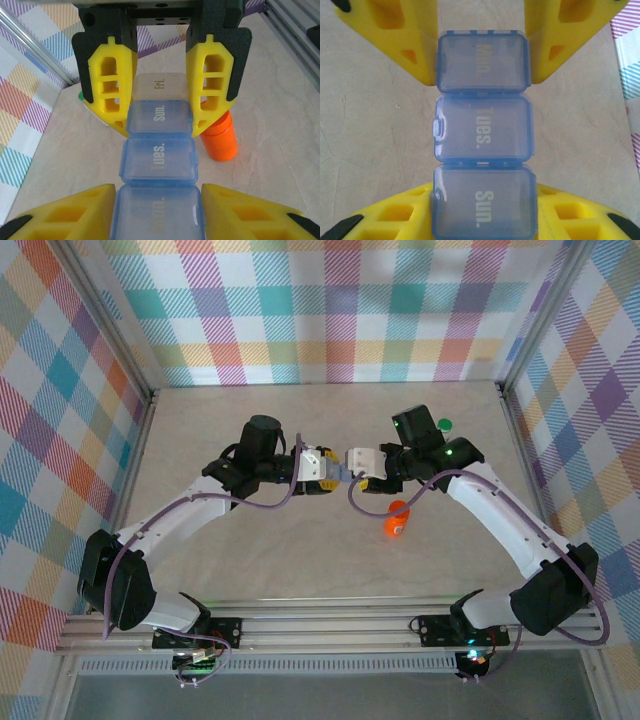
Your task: Sort the pills into containers
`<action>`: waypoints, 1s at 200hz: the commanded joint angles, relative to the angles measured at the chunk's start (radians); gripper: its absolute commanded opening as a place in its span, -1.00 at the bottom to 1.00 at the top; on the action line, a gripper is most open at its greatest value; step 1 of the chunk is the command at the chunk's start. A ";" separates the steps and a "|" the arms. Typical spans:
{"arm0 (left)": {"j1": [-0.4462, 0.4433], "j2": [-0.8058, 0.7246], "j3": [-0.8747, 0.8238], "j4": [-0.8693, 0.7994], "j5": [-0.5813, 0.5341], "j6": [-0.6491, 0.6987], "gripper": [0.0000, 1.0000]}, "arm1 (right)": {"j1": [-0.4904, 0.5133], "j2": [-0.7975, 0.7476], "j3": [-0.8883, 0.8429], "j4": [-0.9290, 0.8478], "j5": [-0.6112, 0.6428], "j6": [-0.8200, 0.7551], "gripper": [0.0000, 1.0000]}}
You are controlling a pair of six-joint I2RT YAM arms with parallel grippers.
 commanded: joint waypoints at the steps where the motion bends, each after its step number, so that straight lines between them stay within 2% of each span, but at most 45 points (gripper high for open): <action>1: -0.007 0.011 0.037 -0.045 0.003 0.011 -0.16 | 0.010 -0.013 0.014 0.002 -0.042 -0.002 -0.97; 42: 0.024 0.044 0.104 -0.131 0.029 -0.039 -0.33 | 0.025 -0.030 -0.024 0.051 0.013 -0.023 -0.97; 59: 0.057 0.062 0.133 -0.136 0.081 -0.095 -0.37 | 0.030 -0.037 -0.037 0.072 0.034 -0.031 -0.98; 100: 0.100 0.146 0.254 -0.287 0.178 -0.178 -0.45 | 0.057 -0.040 -0.079 0.138 0.154 -0.076 -1.00; 127: 0.121 0.192 0.305 -0.346 0.222 -0.207 -0.33 | 0.066 -0.049 -0.107 0.183 0.203 -0.098 -1.00; 146: 0.128 0.200 0.309 -0.334 0.183 -0.228 -0.17 | 0.068 -0.055 -0.116 0.194 0.209 -0.104 -1.00; 165: 0.128 0.189 0.277 -0.237 0.114 -0.282 -0.02 | 0.068 -0.052 -0.109 0.178 0.189 -0.099 -1.00; 200: 0.128 0.169 0.245 -0.103 0.072 -0.335 0.04 | 0.072 -0.027 -0.086 0.133 0.153 -0.088 -1.00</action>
